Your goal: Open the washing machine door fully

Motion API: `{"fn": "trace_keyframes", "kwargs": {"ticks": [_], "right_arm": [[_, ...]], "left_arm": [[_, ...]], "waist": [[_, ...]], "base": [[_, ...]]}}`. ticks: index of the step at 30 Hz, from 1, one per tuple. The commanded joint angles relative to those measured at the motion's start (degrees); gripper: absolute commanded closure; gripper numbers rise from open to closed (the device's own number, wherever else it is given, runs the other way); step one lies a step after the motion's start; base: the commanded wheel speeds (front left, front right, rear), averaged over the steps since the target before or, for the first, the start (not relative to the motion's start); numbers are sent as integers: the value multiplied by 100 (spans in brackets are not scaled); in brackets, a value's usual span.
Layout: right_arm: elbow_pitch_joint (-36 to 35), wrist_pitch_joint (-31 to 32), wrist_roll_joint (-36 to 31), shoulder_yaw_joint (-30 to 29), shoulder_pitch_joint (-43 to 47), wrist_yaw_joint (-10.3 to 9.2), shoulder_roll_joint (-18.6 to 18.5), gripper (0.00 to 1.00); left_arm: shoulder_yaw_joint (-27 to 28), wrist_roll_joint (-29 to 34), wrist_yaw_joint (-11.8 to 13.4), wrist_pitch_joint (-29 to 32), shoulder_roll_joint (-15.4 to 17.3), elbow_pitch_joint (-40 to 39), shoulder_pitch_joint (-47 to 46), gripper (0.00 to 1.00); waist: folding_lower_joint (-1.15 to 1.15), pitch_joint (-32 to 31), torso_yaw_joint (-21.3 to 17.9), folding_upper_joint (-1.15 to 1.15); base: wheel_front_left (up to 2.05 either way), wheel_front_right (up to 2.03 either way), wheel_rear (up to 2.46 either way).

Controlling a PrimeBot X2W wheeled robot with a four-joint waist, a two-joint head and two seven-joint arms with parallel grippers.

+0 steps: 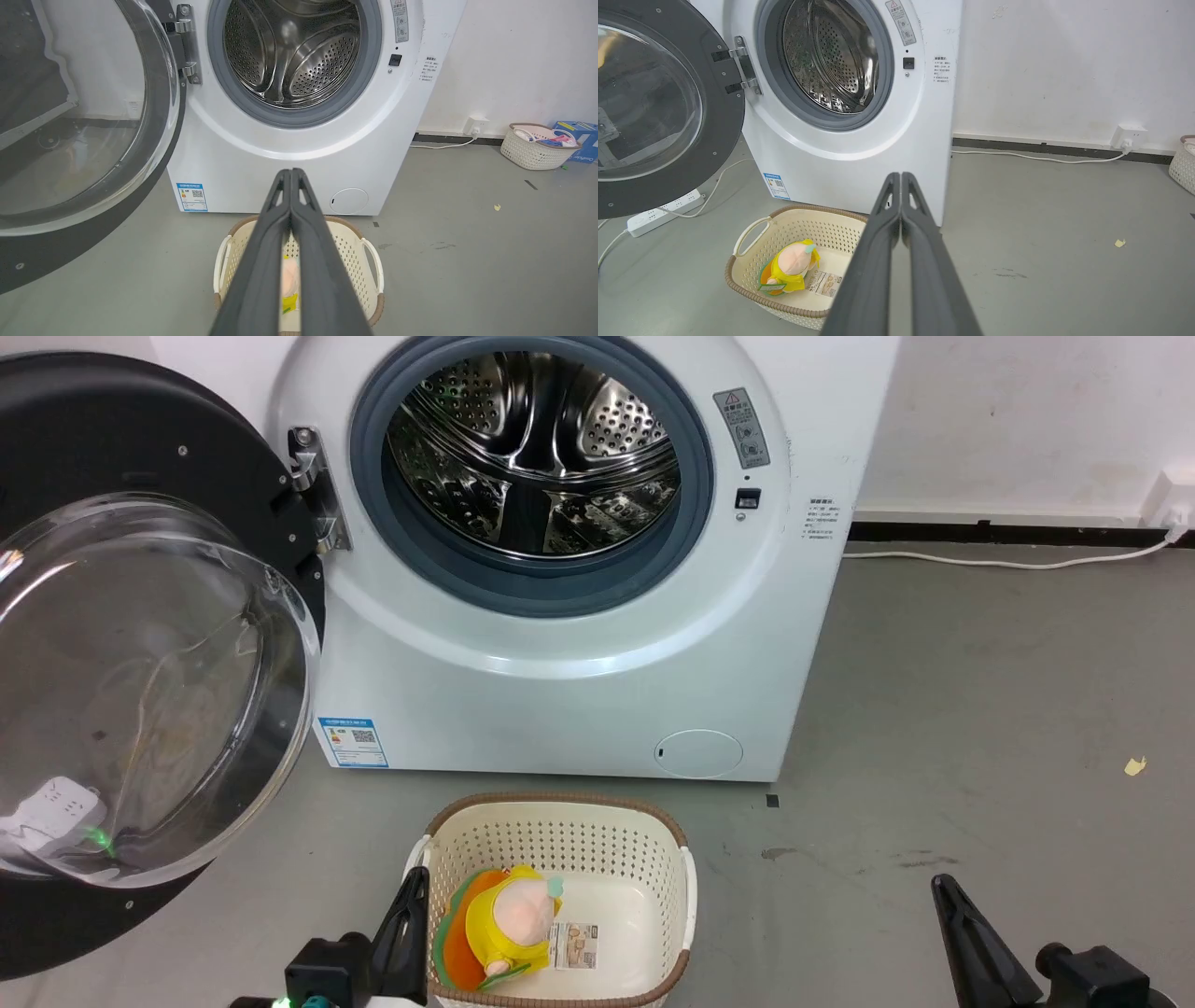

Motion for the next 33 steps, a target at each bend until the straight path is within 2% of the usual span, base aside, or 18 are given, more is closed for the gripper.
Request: {"fn": "trace_keyframes", "kwargs": {"ticks": [1, 33], "right_arm": [[-31, 30, -36, 11, -117, 2, 6, 100], [-138, 382, -174, 48, -319, 3, 13, 100]], "left_arm": [[45, 64, -27, 37, -36, -49, -64, 100], [343, 389, -123, 400, -115, -290, -144, 100]], "waist": [[0, 3, -3, 0], [0, 78, -85, 0]], "base": [[0, 0, 0], [0, 0, 0]]}}
